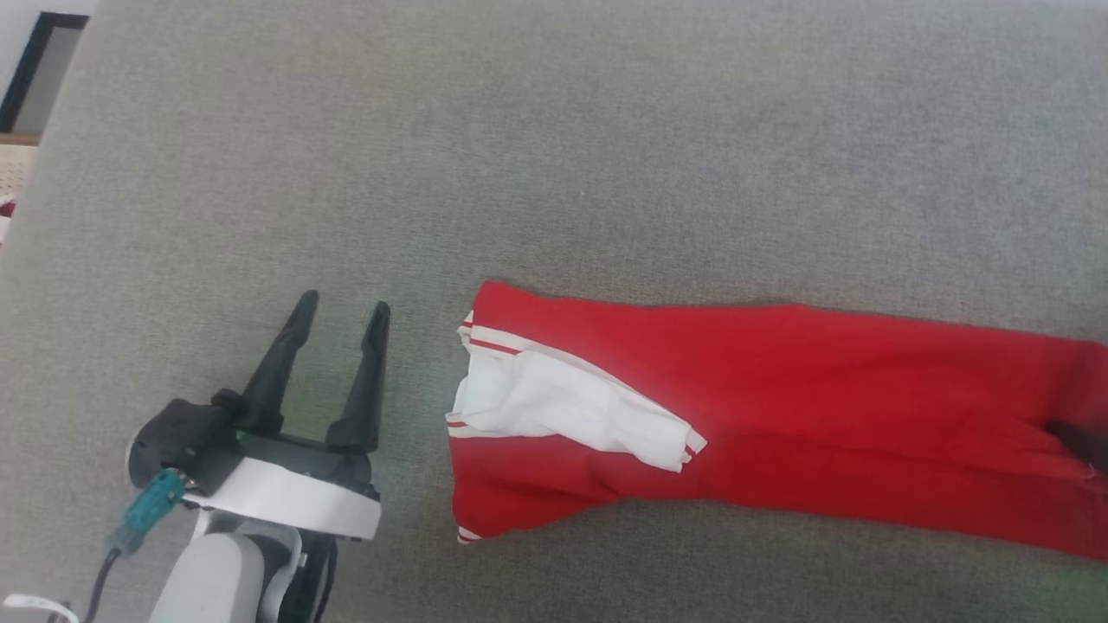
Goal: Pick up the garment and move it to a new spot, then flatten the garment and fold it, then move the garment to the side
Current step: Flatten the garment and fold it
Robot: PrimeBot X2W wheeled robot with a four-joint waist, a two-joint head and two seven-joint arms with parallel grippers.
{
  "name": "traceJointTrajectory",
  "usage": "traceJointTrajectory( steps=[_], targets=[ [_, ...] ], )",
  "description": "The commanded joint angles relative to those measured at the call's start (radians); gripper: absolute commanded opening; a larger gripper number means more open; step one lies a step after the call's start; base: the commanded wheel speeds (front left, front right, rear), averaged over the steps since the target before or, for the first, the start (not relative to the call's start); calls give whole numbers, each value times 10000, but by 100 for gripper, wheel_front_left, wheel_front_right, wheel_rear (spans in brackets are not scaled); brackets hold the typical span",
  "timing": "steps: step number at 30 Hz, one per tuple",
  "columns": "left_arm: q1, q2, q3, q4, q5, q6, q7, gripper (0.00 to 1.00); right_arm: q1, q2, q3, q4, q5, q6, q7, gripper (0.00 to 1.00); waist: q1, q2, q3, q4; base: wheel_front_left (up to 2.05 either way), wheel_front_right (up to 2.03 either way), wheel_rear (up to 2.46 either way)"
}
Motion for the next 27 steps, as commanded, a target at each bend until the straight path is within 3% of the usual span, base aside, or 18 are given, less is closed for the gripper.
traceJointTrajectory(
  steps=[1,2,3,13,24,27],
  targets=[
    [-7,-12,124,-18,229,-16,-48,100,104,546,362,279,-91,8,197,73,0,-1,91,-53,0,0,0],
    [-5,-107,255,76,431,-16,-46,100,-107,738,319,237,-220,8,188,16,0,-1,177,-121,0,0,0],
    [-21,-92,272,87,548,-16,-48,100,-212,799,297,203,-288,8,158,0,0,-1,210,-160,0,0,0],
    [92,-104,684,-104,848,-16,-48,100,-1168,637,-1032,69,-741,-5,-709,0,0,-1,365,-858,0,0,0],
    [-41,10,995,-741,1420,-16,-48,100,-1828,-843,-3675,1603,-2200,2,-2573,0,0,-1,373,-1468,0,0,0],
    [24,-13,1009,-797,1361,-16,-48,100,-2095,-989,-3971,2144,-2212,6,-3024,0,0,-1,254,-1505,0,0,0]
  ],
)
